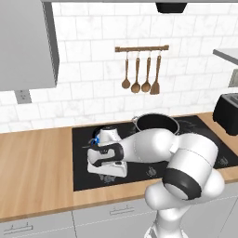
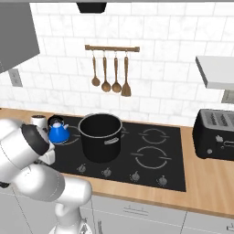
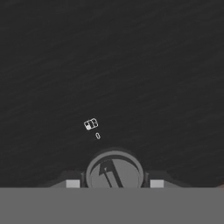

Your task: Pick the kettle from the counter and place it on a stove burner. Then turn the burner on.

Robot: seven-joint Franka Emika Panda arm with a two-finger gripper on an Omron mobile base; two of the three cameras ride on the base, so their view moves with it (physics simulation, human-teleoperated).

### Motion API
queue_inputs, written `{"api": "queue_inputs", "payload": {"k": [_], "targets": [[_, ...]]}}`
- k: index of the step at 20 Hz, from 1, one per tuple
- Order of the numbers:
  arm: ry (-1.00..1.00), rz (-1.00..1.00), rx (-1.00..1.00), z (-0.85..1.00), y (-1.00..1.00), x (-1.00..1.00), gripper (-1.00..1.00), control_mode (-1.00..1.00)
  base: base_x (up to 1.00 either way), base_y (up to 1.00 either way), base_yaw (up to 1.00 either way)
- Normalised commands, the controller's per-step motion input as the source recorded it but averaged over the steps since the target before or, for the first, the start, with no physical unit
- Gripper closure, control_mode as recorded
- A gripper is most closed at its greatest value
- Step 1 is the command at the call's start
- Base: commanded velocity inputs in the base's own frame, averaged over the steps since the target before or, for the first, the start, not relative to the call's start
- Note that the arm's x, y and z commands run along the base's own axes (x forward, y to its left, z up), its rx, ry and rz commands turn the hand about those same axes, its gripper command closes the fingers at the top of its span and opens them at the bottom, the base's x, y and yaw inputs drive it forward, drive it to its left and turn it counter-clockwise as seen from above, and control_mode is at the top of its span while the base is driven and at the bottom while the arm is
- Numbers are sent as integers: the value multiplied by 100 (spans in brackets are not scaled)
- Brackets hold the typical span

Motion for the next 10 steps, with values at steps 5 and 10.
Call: {"api": "queue_inputs", "payload": {"k": [5, 10], "targets": [[0, -46, 0, -35, -9, -28, 100, -100, 0, 0, 0], [1, -54, 0, -38, -6, -16, 100, -100, 0, 0, 0]]}}
